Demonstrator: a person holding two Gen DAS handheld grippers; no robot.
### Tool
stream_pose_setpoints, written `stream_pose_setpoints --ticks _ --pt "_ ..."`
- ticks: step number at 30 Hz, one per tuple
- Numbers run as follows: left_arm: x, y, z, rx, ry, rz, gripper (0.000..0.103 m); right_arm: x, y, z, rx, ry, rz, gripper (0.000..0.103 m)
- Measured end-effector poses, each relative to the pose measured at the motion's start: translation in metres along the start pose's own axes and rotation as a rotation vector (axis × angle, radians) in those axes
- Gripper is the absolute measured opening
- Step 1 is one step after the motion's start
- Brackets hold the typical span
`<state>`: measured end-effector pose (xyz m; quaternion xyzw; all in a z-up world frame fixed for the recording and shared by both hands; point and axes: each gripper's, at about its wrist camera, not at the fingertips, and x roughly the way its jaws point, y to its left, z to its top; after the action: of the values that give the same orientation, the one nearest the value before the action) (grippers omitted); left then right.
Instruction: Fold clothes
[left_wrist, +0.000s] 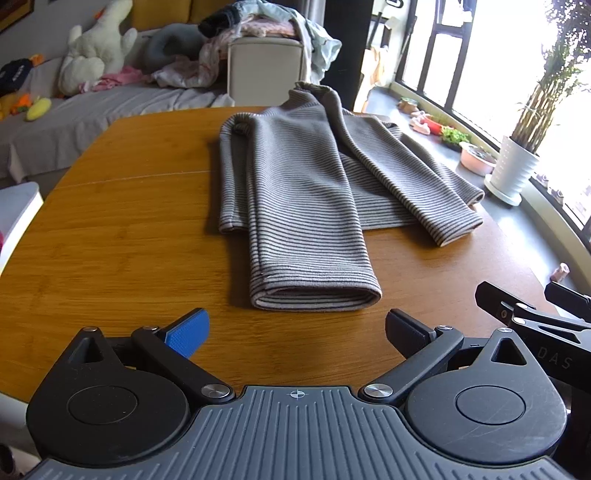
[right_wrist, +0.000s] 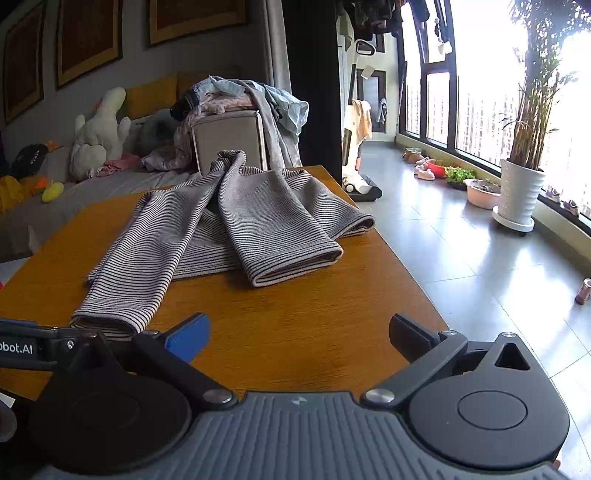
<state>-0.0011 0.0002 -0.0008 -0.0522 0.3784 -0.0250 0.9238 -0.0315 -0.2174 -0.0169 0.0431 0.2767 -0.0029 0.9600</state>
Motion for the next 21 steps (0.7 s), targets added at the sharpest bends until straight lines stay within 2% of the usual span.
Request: stream_pose_setpoints --ticks 4,9,21 --pt "-0.001 0.001 -0.004 0.004 0.009 -0.004 0.103 -0.004 -0.001 -0.002 -0.014 -0.006 0.007 0.103" --pt "0.004 -0.002 0.001 0.014 0.047 0.003 0.103 0.003 0.004 0.000 -0.046 0.042 -0.009 0.103" --pt "0.013 -0.004 0.001 0.016 0.061 0.007 0.103 0.008 0.006 -0.002 -0.042 0.062 -0.014 0.103"
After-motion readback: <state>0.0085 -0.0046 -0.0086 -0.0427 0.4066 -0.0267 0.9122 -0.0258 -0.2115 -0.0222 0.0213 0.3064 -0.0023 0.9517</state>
